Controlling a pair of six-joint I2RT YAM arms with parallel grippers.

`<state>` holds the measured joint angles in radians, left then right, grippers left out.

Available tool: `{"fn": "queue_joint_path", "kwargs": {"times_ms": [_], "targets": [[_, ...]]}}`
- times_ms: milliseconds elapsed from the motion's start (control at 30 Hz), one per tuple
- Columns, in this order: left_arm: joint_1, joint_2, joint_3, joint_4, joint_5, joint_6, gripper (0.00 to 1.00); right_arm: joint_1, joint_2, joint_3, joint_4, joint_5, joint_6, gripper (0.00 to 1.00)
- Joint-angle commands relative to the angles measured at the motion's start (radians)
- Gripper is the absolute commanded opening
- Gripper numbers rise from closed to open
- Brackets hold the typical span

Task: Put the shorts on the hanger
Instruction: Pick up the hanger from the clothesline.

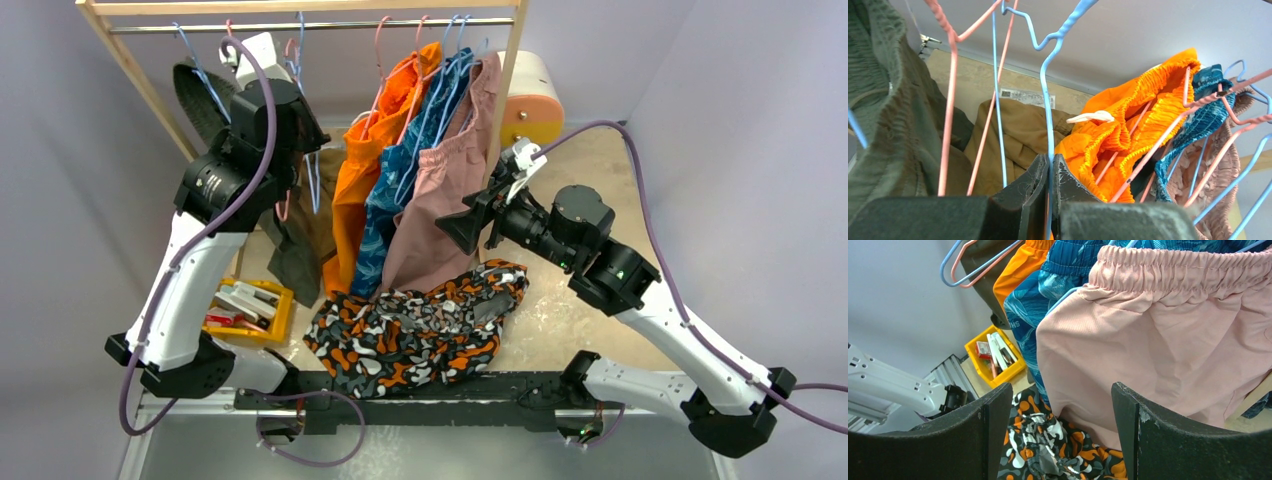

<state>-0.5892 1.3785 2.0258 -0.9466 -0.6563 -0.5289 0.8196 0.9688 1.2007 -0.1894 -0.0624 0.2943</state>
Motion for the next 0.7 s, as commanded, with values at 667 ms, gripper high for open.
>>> {"fn": "queue_joint_path", "kwargs": {"times_ms": [667], "targets": [[0.006,-0.065,0.144,-0.057,0.016,-0.074,0.00,0.001,0.006,0.009,0.034,0.012,0.003,0.74]]}}
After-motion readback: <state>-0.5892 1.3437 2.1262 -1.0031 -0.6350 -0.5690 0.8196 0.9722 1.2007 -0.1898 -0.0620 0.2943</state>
